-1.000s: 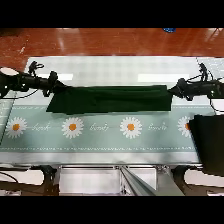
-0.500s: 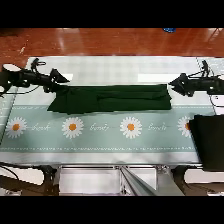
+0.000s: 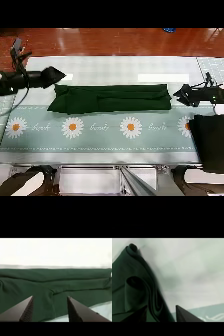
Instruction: Fold the shirts.
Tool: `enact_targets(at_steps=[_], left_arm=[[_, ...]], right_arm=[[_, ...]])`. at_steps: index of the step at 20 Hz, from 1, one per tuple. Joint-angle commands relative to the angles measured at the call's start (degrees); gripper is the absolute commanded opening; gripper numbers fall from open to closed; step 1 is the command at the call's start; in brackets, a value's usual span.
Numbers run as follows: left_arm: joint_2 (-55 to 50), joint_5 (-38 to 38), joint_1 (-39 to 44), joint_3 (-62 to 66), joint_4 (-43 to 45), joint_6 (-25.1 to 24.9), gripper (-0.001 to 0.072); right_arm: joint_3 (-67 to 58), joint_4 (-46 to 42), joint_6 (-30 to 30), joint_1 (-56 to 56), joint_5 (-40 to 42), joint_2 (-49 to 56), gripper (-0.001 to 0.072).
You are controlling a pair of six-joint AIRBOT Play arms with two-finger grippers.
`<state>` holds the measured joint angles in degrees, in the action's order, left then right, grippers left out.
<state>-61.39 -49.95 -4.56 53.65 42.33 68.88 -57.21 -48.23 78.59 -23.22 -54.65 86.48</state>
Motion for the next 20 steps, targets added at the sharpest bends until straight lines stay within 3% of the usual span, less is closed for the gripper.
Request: enact_targets(at_steps=[1,6,8,9,10,14,15,16,17,20], left_arm=[[5.7,5.1,3.9,-7.5,0.1,-1.1,0.0509],[4.4,4.9,5.0,-7.5,0.1,-1.1,0.0509],[3.9,5.0,5.0,-7.5,-0.4,-0.5,0.0508],[3.8,5.0,5.0,-7.5,-1.1,-0.1,0.0508],[3.8,5.0,5.0,-7.5,-1.5,-0.1,0.0508],[3.8,4.0,5.1,-7.5,-2.1,-0.1,0.0495],[3.8,3.2,5.1,-7.5,-2.1,-0.1,0.0407],[3.8,2.0,5.1,-7.5,-2.1,-0.2,0.0194],[3.8,1.1,5.4,-7.5,-2.1,-0.3,0.0028],[3.4,1.8,9.7,-7.5,-2.1,-0.5,0.0016]], right_arm=[[0.7,7.8,-3.0,1.2,2.7,3.5,0.0413],[-1.3,12.2,-5.4,4.1,0.7,8.0,0.0413],[-1.3,12.4,-6.3,6.7,0.9,8.0,0.0375],[-1.7,12.3,-7.0,7.9,-0.3,8.0,0.0334],[-2.5,12.3,-8.7,8.9,-2.4,7.9,0.0051],[-3.1,10.9,-10.0,9.6,-5.3,1.6,0.0036],[-3.1,8.6,-9.4,9.3,-6.4,-1.4,0.0036],[-3.0,5.5,-8.2,9.0,-7.4,-4.7,0.0036],[-2.5,2.0,-6.9,9.0,-8.6,-8.8,0.0036],[1.6,-5.2,-3.8,9.0,-10.8,-22.8,0.0036]])
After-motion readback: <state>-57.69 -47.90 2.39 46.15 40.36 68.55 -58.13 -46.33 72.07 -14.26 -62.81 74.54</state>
